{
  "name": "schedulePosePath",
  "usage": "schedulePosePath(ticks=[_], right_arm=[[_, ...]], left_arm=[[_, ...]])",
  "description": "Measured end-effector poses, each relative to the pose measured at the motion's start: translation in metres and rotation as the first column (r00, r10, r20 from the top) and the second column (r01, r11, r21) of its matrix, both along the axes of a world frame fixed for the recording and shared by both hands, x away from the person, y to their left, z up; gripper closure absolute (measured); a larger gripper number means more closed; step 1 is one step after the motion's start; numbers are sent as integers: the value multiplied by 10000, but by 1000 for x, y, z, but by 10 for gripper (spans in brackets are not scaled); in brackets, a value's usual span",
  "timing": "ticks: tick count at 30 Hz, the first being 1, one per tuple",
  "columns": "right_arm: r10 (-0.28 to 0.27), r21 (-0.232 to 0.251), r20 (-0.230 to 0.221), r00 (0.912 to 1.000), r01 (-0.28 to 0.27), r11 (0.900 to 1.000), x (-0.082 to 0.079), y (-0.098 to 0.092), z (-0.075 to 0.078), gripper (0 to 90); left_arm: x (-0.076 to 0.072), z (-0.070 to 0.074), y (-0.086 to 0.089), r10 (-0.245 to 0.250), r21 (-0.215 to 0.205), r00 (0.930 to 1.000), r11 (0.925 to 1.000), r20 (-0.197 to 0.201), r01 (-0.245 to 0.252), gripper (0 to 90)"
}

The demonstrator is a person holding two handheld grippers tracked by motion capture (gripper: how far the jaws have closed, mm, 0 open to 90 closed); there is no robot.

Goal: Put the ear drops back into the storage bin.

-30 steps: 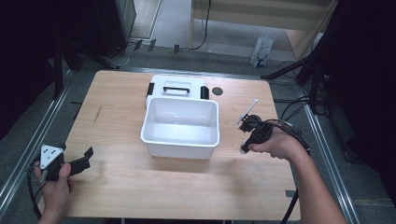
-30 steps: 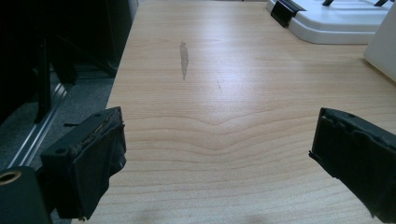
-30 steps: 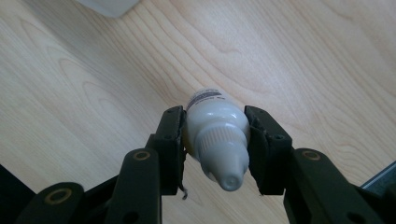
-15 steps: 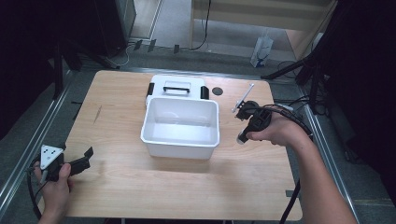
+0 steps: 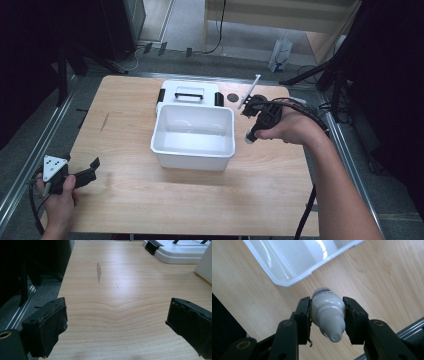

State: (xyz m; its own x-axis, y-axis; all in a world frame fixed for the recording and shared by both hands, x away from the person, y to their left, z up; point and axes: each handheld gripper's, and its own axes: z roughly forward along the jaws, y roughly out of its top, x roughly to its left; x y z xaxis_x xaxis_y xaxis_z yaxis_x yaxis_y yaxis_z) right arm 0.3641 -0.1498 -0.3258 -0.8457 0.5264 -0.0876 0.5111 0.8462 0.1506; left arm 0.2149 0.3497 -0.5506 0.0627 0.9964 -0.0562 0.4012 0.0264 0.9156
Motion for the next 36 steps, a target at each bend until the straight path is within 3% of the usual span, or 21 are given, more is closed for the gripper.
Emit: schedulePosePath(ticks=[4, 15, 26, 36], right_arm=[[294, 6, -162, 9994, -294, 9996, 1, 15, 4, 608], [827, 35, 4, 9966, -827, 9966, 6, 42, 11, 609], [1503, -217, 262, 9883, -1497, 9885, 11, 61, -6, 608], [1910, -276, 302, 9811, -1902, 9814, 17, 66, -24, 608]], left_arm=[[0, 0, 0, 30, -17, 10000, 10000, 17, -30, 35], [-1, 0, 1, 21, -52, 10000, 10000, 19, -21, 35], [0, 0, 2, 28, -142, 10000, 9999, 63, -27, 35], [0, 0, 2, 38, -186, 9999, 9998, 93, -37, 35]])
